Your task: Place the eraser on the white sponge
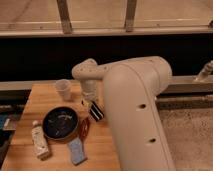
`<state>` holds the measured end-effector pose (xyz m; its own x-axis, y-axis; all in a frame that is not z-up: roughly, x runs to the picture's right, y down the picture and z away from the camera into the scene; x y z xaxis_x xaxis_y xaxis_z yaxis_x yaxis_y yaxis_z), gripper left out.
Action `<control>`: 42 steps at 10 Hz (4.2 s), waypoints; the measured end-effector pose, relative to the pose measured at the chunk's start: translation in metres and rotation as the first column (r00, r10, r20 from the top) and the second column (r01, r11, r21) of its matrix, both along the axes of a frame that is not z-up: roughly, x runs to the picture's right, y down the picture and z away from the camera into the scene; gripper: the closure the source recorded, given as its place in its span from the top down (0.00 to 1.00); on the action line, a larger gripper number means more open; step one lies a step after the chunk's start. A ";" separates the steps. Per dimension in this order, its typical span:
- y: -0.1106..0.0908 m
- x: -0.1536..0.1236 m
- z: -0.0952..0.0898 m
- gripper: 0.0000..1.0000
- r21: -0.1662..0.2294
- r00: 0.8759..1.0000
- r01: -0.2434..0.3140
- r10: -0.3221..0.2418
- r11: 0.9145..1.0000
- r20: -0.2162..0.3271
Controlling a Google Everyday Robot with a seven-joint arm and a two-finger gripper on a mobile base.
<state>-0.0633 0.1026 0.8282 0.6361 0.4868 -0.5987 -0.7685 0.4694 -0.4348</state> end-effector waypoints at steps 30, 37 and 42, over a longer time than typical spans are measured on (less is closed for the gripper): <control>0.189 -0.076 -0.085 0.13 -0.120 0.917 0.339 -0.300 0.933 0.262; 0.192 -0.084 -0.093 0.79 -0.132 0.907 0.352 -0.303 0.927 0.293; 0.182 -0.085 -0.104 0.80 -0.099 0.901 0.356 -0.313 0.929 0.301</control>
<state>-0.1479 0.2845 0.7244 0.8953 0.1351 -0.4246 -0.4167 0.5913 -0.6905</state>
